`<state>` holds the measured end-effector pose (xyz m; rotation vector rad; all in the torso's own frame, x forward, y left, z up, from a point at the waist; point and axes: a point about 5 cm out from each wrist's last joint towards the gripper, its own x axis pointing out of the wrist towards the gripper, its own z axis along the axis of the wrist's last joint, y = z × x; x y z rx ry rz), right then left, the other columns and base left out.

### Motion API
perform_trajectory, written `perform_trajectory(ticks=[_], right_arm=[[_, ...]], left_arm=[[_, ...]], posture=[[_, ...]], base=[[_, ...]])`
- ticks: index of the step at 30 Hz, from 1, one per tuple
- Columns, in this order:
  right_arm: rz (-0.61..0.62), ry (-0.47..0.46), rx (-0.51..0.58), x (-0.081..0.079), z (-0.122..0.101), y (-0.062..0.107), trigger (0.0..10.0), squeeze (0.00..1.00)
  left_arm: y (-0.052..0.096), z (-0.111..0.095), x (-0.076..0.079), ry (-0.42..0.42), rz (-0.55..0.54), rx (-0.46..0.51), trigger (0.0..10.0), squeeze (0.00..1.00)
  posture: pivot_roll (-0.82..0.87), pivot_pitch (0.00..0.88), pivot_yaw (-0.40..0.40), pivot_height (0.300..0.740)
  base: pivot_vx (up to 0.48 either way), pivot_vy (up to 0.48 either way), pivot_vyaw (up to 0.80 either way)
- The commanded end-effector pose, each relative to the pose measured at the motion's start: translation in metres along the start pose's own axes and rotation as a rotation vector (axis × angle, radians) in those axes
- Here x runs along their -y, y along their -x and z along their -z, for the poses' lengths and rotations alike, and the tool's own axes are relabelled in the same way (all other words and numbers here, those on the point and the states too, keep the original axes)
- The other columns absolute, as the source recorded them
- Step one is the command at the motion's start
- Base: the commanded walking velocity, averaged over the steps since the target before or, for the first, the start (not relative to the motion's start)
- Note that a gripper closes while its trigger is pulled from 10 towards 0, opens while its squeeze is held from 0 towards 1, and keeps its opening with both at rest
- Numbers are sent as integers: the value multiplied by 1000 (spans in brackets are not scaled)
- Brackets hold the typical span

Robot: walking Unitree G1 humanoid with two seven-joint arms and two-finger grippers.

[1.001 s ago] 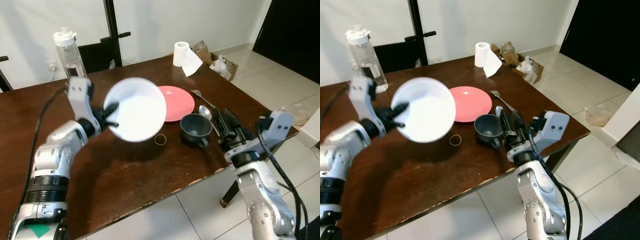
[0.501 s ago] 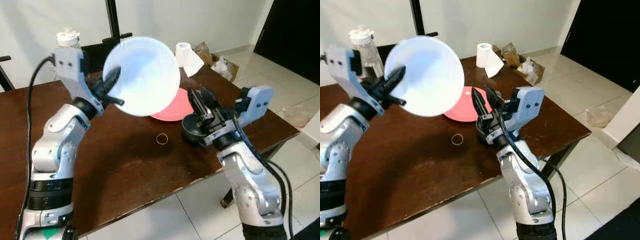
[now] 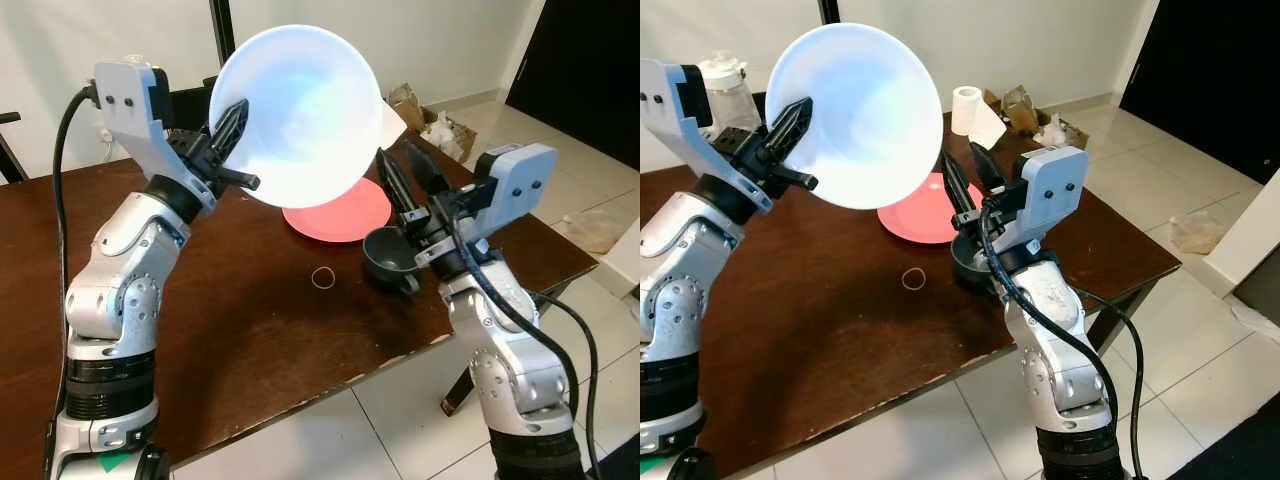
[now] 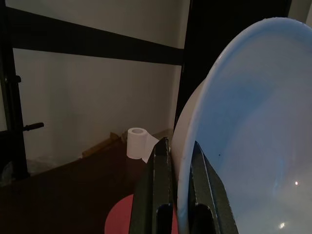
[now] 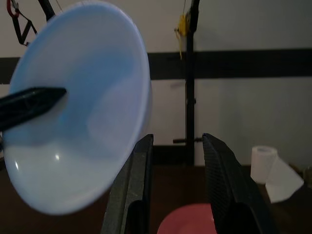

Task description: Setting the table

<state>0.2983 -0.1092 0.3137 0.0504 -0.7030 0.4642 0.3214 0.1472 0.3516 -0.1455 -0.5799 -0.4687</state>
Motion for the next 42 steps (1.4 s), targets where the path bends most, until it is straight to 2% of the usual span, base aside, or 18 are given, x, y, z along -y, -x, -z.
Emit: perform_trajectory(ticks=[1, 3, 4, 7, 11, 12, 13, 16, 19, 20, 25, 29, 36, 37, 38, 39, 41, 42], right_arm=[[-13, 10, 40, -2, -6, -4, 10000, 39], [-11, 9, 42, -2, -6, -4, 10000, 39], [-10, -7, 43, -1, -6, -4, 10000, 0], [6, -73, 48, 0, -7, -4, 10000, 0], [46, -67, 50, 7, -8, -1, 10000, 0], [55, -65, 51, 9, -8, 0, 10000, 910], [59, -64, 53, 11, -9, 0, 10000, 1000], [59, -64, 54, 11, -9, 0, 10000, 1000], [46, -62, 57, 9, -9, -2, 10000, 1000], [41, -65, 57, 8, -9, -3, 10000, 0], [3, -120, 52, 1, -8, -5, 10000, 0], [-71, -208, 37, -11, -7, -5, 10000, 0], [-44, -246, 10, -10, 1, -3, 10000, 0], [-28, -255, 8, -8, 2, -3, 8353, 0], [-11, -265, 7, -5, 3, -3, 4118, 0], [3, -275, 8, -3, 3, -3, 2745, 0], [24, -292, 11, 1, 3, -3, 1020, 0], [24, -292, 11, 1, 3, -3, 1020, 0]], left_arm=[[-1, -10, -1, -31, -7, 30, 10000, 0], [-1, -10, -2, -37, -10, 32, 10000, 0], [-1, -11, -2, -50, -17, 35, 10000, 0], [-2, -14, -8, -80, -76, 47, 10000, 0], [-2, -17, -14, -102, -107, 55, 10000, 0], [-2, -17, -14, -104, -105, 56, 10000, 0], [-2, -18, -13, -104, -100, 56, 10000, 0], [-3, -17, -11, -101, -88, 58, 10000, 0], [-6, -15, 1, -80, -43, 61, 10000, 0], [-7, -14, 4, -71, -31, 63, 10000, 0], [-10, -12, 12, -61, -11, 67, 10000, 0], [-12, -12, 24, -22, 43, 75, 10000, 0], [-9, -13, 35, 76, 145, 65, 10000, 0], [-9, -13, 36, 85, 154, 61, 10000, 0], [-9, -13, 36, 98, 165, 57, 10000, 0], [-8, -12, 37, 114, 180, 53, 10000, 0], [-7, -13, 39, 126, 202, 49, 10000, 0], [-7, -13, 39, 126, 202, 49, 10000, 0]], posture=[[40, 136, 120, 740], [40, 136, 120, 740], [41, 136, 118, 740], [40, 136, 119, 740], [40, 135, 118, 740], [39, 135, 118, 740], [39, 135, 118, 740], [38, 133, 120, 740], [36, 130, 121, 740], [36, 129, 120, 740], [37, 127, 118, 740], [32, 127, 117, 740], [32, 127, 117, 740], [34, 128, 115, 740], [33, 128, 114, 740], [33, 128, 114, 740], [34, 127, 112, 740], [34, 127, 112, 740]], base=[[0, 0, 0], [0, 0, 0], [0, 0, 0], [0, 0, 0], [0, 0, 0], [0, 0, 0], [0, 0, 0], [0, 0, 0], [0, 0, 0], [0, 0, 0], [0, 0, 0], [0, 0, 0], [0, 0, 0], [0, 0, 0], [0, 0, 0], [0, 0, 0], [0, 0, 0], [0, 0, 0]])
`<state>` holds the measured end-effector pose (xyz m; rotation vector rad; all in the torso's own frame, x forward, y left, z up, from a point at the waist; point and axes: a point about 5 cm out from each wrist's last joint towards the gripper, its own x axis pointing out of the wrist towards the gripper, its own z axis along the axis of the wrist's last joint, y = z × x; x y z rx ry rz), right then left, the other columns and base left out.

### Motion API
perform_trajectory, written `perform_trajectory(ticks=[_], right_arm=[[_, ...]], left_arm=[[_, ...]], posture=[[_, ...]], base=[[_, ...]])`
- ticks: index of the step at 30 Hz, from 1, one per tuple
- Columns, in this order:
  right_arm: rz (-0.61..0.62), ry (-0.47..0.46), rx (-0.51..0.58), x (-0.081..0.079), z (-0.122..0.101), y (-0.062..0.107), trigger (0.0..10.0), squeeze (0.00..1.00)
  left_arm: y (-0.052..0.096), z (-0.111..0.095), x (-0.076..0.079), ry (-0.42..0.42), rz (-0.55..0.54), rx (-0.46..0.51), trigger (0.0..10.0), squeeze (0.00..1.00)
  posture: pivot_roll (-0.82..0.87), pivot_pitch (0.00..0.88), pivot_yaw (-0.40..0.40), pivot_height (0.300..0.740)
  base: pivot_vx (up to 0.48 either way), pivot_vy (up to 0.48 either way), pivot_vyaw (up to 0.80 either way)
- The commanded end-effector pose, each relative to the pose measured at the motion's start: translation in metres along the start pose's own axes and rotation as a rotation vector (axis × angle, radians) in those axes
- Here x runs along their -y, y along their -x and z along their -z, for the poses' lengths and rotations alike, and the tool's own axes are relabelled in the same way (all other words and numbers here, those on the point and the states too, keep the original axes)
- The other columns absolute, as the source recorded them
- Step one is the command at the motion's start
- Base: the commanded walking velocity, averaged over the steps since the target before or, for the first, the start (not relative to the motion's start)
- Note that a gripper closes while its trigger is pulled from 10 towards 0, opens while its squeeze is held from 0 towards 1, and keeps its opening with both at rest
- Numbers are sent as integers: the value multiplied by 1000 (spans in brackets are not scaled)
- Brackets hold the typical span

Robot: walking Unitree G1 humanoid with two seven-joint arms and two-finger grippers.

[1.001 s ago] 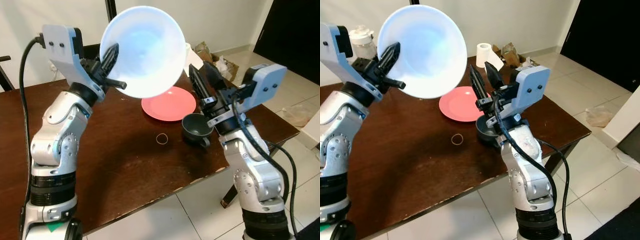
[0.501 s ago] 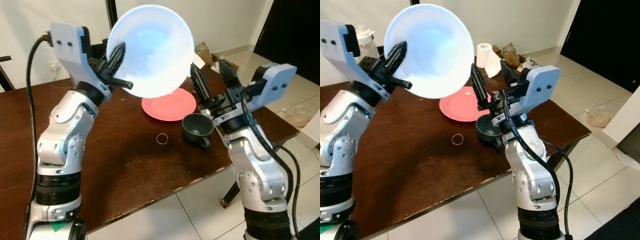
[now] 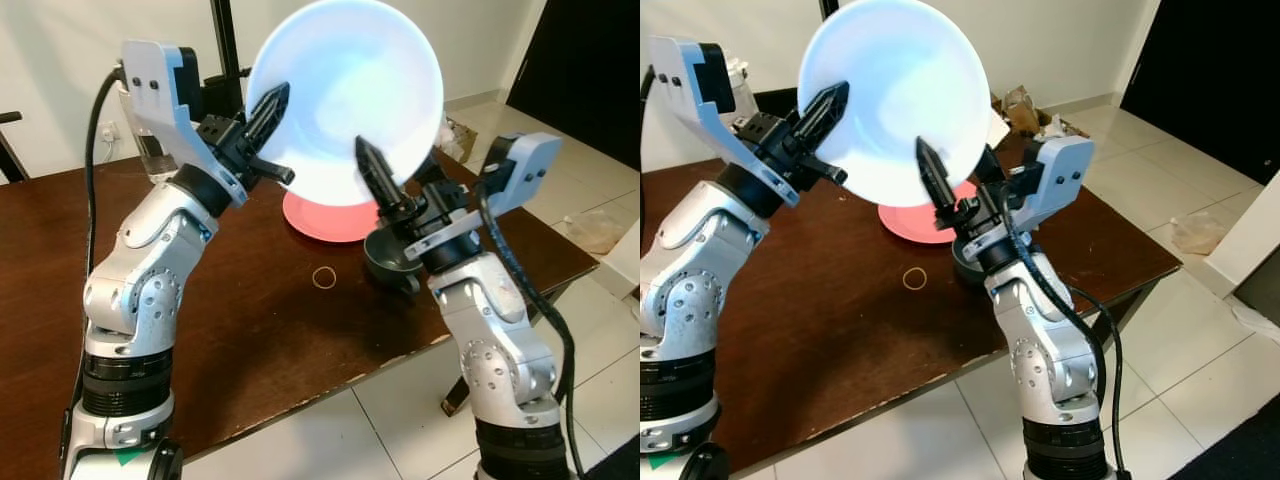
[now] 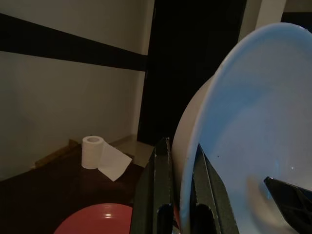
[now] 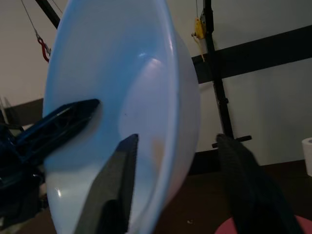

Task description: Setting the table

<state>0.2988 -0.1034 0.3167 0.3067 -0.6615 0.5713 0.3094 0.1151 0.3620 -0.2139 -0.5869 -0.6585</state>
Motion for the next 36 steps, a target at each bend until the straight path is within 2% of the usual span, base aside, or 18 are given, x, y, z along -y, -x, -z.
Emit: perform_trajectory(ticks=[1, 2, 8, 12, 20, 22, 23, 29, 34, 35, 36], right_arm=[[45, -26, -7, 8, 1, 2, 1020, 0], [54, -43, -1, 9, 0, 1, 0, 0], [65, -91, 11, 12, -2, 1, 0, 0], [66, -90, 3, 12, -1, 1, 0, 0], [64, -73, -11, 12, 2, 4, 0, 0], [62, -72, -13, 12, 3, 4, 0, 0], [60, -72, -15, 12, 3, 4, 0, 0], [63, -66, -24, 11, 5, 5, 0, 0], [94, -44, -30, 15, 7, 8, 0, 0], [109, -36, -30, 17, 7, 9, 0, 0], [109, -36, -30, 17, 7, 9, 0, 0]], left_arm=[[2, -6, 6, 8, 47, 27, 10000, 0], [2, -6, 7, -2, 60, 26, 10000, 0], [4, -8, 11, -30, 97, 17, 10000, 0], [5, -7, 13, -69, 121, 8, 10000, 0], [7, -4, 18, -74, 134, -1, 10000, 0], [8, -3, 19, -81, 141, -5, 10000, 35], [8, -2, 20, -71, 151, -7, 10000, 1000], [10, 1, 23, -58, 176, -12, 10000, 1000], [14, 1, 18, -70, 139, -52, 10000, 1000], [17, 0, 17, -60, 149, -64, 10000, 608], [17, 0, 17, -60, 149, -64, 10000, 608]], posture=[[34, 127, 112, 740], [34, 127, 110, 740], [33, 123, 109, 740], [33, 123, 109, 740], [30, 116, 108, 740], [29, 113, 107, 740], [29, 113, 107, 740], [29, 109, 107, 740], [32, 115, 109, 740], [33, 116, 109, 740], [33, 116, 109, 740]], base=[[0, 0, 0], [0, 0, 0], [0, 0, 0], [0, 0, 0], [0, 0, 0], [0, 0, 0], [0, 0, 0], [0, 0, 0], [0, 0, 0], [0, 0, 0], [0, 0, 0]])
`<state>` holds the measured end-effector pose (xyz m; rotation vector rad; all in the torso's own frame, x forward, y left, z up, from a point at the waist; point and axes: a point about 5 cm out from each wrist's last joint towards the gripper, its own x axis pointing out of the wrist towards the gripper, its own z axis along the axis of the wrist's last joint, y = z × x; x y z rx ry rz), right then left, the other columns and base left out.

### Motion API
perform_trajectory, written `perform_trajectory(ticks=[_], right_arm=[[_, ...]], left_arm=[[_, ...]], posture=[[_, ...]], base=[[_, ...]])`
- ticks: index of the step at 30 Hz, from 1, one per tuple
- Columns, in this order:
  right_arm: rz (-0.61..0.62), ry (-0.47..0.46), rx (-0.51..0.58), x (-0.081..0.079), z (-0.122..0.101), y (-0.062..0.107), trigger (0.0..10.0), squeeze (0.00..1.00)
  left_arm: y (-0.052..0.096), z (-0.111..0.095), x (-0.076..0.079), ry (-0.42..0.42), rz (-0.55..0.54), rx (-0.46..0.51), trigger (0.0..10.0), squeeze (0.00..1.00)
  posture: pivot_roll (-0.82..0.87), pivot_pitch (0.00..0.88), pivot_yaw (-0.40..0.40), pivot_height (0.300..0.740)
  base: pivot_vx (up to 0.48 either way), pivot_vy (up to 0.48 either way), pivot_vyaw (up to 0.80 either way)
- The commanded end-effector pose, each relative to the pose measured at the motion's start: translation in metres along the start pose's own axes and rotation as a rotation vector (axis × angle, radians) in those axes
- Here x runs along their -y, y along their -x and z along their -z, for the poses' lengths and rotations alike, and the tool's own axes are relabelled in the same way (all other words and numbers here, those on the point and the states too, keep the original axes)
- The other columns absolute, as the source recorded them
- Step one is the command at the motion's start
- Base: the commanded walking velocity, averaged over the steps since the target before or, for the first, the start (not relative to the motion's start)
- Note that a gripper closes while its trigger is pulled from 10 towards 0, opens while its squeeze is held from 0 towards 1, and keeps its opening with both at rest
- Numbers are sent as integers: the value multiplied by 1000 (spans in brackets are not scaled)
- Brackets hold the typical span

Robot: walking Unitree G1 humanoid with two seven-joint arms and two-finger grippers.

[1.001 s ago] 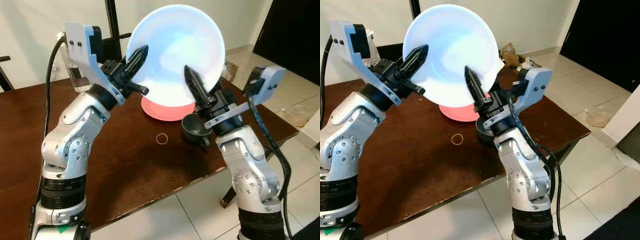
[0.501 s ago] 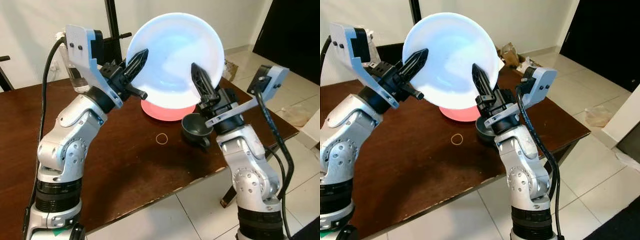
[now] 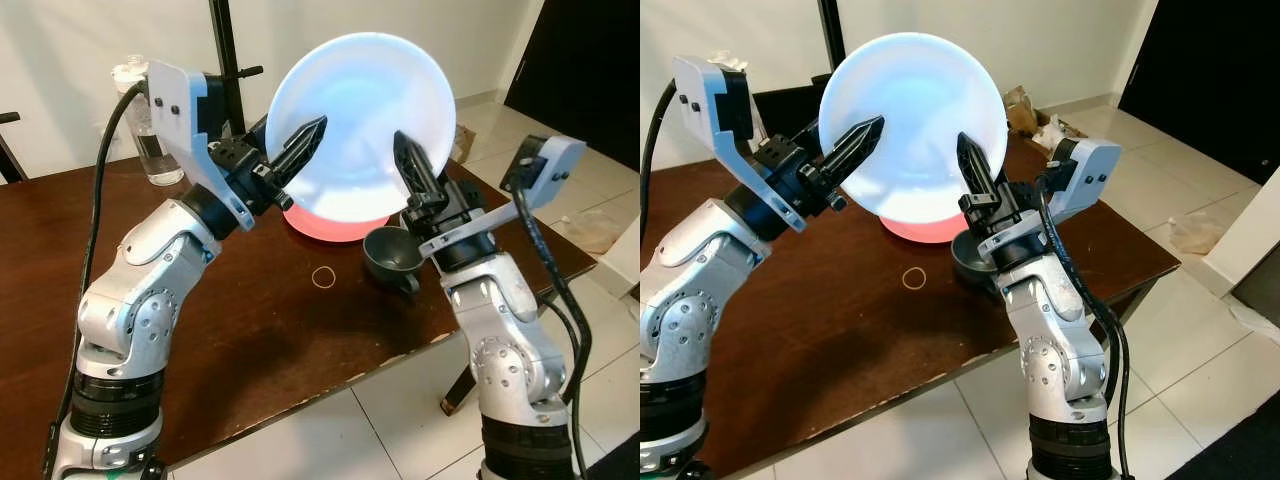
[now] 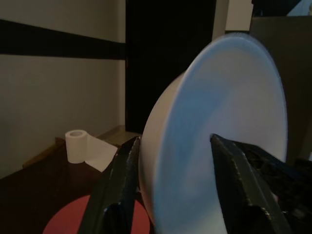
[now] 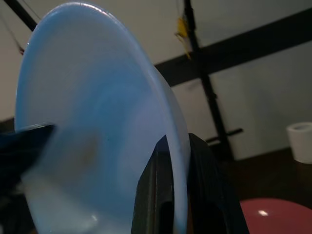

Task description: Setting the table

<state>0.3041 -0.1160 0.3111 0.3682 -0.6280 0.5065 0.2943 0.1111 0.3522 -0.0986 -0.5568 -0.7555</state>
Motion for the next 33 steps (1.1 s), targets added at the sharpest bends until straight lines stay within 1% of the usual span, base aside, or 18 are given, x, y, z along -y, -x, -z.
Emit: perform_trajectory(ticks=[1, 4, 5, 6, 7, 12, 14, 15, 17, 18, 19, 20, 21, 22, 25, 26, 28, 33], right_arm=[[46, 17, -21, 7, 5, 4, 0, 0], [73, 33, -17, 11, 4, 6, 0, 0], [107, 50, -11, 18, 2, 8, 0, 0], [180, 83, 7, 31, -3, 12, 0, 0], [206, 96, 15, 36, -5, 14, 0, 0], [252, 121, 30, 44, -9, 16, 0, 0], [292, 150, 34, 51, -13, 21, 0, 0], [292, 150, 34, 51, -13, 21, 0, 0], [289, 167, 21, 51, -12, 23, 0, 0], [282, 175, 0, 49, -9, 27, 0, 0], [268, 180, -29, 44, -4, 34, 2078, 0], [268, 180, -29, 44, -4, 34, 2078, 0], [261, 185, -52, 39, -1, 39, 10000, 0], [261, 185, -52, 39, -1, 39, 10000, 0], [307, 238, -102, 35, 3, 58, 10000, 0], [307, 238, -102, 35, 3, 58, 10000, 0], [363, 262, -127, 40, 4, 67, 10000, 0], [431, 283, -186, 49, 13, 82, 10000, 0]], left_arm=[[7, -4, 2, 13, 38, -5, 10000, 0], [13, -6, -1, 25, 44, -17, 10000, 0], [19, -7, -6, 42, 36, -33, 10000, 0], [31, -10, -16, 72, 14, -54, 10000, 0], [34, -11, -19, 86, 6, -57, 10000, 0], [41, -12, -25, 104, -23, -68, 10000, 0], [50, 1, -34, 114, -110, -137, 10000, 0], [50, 1, -34, 114, -110, -137, 10000, 0], [53, 11, -35, 96, -141, -196, 10000, 0], [57, 23, -33, 48, -151, -276, 10000, 0], [64, 42, -28, -8, -175, -374, 10000, 0], [64, 42, -28, -8, -175, -374, 10000, 0], [71, 55, -23, -35, -183, -439, 10000, 0], [71, 55, -23, -35, -183, -439, 10000, 0], [89, 85, -14, -46, -334, -515, 10000, 0], [89, 85, -14, -46, -334, -515, 10000, 0], [96, 96, -14, -90, -414, -527, 10000, 0], [105, 113, -15, -120, -516, -559, 10000, 0]], posture=[[34, 118, 109, 740], [38, 122, 110, 740], [39, 123, 110, 740], [48, 130, 106, 740], [49, 131, 106, 740], [52, 134, 104, 740], [55, 137, 100, 740], [55, 137, 100, 740], [55, 137, 100, 740], [56, 141, 98, 740], [59, 142, 95, 740], [59, 142, 95, 740], [56, 144, 94, 740], [56, 144, 94, 740], [43, 143, 94, 740], [43, 143, 94, 740], [35, 138, 92, 740], [27, 133, 90, 740]], base=[[0, 0, 0], [0, 0, 0], [0, 0, 0], [0, 0, 0], [0, 0, 0], [0, 0, 0], [0, 0, 0], [0, 0, 0], [0, 0, 0], [0, 0, 0], [0, 0, 0], [0, 0, 0], [0, 0, 0], [0, 0, 0], [0, 0, 0], [0, 0, 0], [0, 0, 0], [0, 0, 0]])
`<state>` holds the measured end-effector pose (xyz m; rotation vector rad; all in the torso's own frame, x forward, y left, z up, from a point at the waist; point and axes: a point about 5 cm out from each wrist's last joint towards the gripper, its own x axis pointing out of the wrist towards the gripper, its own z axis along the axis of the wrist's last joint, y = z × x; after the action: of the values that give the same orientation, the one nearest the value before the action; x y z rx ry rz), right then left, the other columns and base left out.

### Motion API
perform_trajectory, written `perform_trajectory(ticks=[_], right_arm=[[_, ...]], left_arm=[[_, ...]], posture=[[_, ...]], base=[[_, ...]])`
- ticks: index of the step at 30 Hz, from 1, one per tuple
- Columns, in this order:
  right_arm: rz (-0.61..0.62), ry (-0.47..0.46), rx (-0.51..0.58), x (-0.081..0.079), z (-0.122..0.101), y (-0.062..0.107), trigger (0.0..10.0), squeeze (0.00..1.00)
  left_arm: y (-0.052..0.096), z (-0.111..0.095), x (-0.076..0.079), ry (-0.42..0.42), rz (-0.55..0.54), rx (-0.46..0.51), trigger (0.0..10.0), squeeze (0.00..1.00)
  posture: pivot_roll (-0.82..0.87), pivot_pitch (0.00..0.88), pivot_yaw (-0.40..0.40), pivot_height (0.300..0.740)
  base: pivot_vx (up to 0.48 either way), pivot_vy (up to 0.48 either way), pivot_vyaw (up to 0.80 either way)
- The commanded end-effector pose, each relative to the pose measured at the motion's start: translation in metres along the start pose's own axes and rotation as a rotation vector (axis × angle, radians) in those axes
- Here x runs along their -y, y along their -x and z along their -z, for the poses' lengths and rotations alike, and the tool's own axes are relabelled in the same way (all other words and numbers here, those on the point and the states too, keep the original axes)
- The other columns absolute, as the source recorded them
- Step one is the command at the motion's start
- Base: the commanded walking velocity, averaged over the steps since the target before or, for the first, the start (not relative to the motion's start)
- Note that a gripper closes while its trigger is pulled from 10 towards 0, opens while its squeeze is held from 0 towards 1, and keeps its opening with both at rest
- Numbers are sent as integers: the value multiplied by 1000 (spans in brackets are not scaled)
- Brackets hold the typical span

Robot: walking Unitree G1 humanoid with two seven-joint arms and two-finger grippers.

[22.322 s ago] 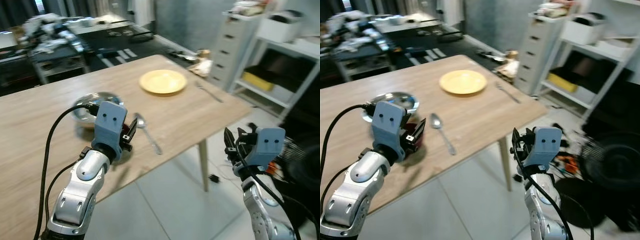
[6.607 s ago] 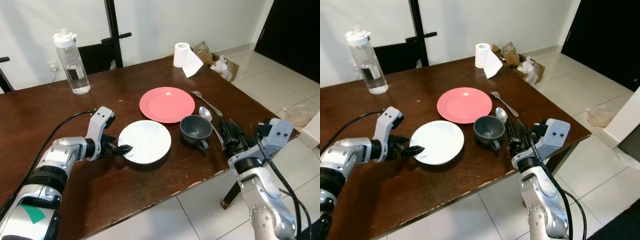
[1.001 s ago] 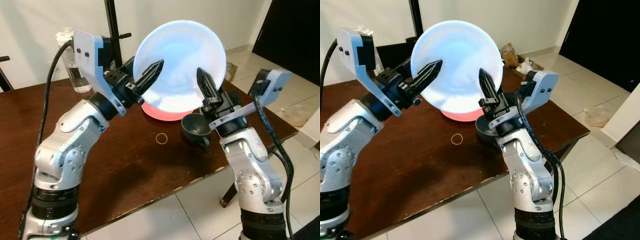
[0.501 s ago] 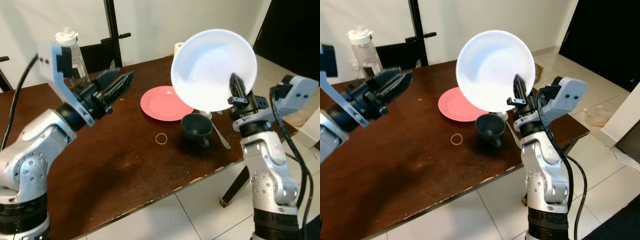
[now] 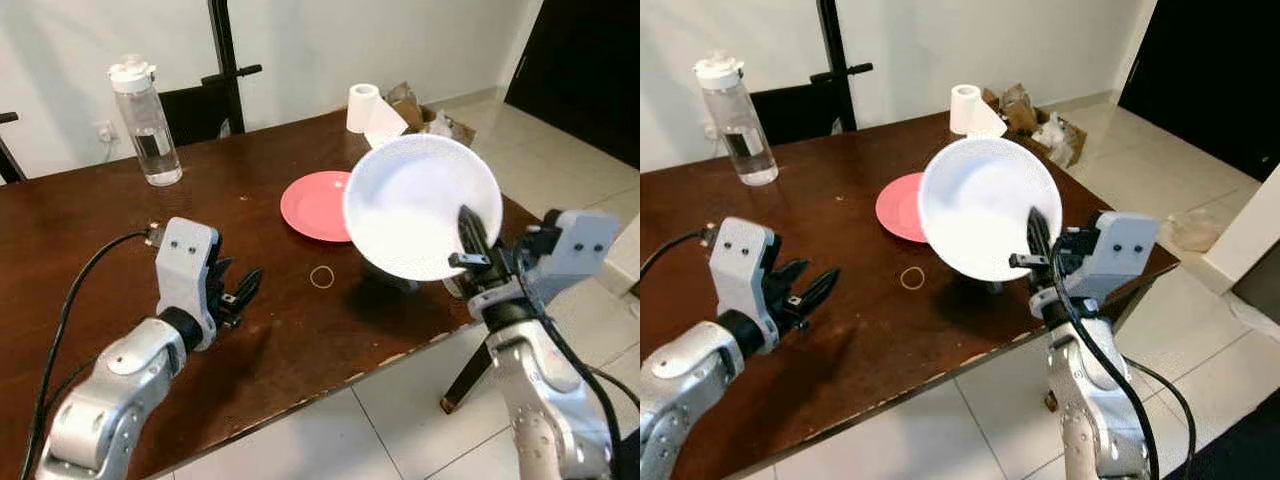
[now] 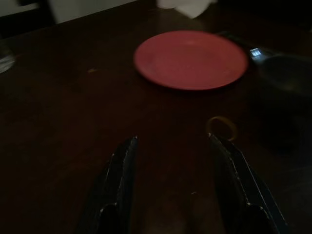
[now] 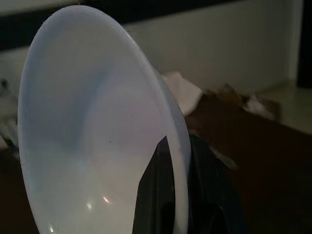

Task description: Setting the table

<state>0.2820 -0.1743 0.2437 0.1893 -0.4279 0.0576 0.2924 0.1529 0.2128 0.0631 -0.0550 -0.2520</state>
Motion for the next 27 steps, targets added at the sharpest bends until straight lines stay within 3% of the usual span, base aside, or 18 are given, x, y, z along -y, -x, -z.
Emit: perform_trajectory(ticks=[1, 7, 14, 27], right_arm=[[25, 32, -27, 5, 6, 5, 10000, 0], [79, 109, -75, 17, 12, 16, 10000, 0], [106, 149, -69, 22, 10, 20, 10000, 0], [96, 107, -89, 14, 20, 19, 10000, 0]], left_arm=[[0, 13, -1, -29, -41, -32, 10000, 0], [-4, 24, 10, -23, -27, -27, 10000, 0], [-11, 21, 17, -26, 17, 1, 10000, 0], [-15, 20, 20, -5, 14, 28, 10000, 0]], posture=[[27, 133, 90, 740], [-8, 124, 110, 740], [-27, 123, 127, 740], [-22, 109, 123, 740]], base=[[0, 0, 0], [0, 0, 0], [0, 0, 0], [0, 0, 0]])
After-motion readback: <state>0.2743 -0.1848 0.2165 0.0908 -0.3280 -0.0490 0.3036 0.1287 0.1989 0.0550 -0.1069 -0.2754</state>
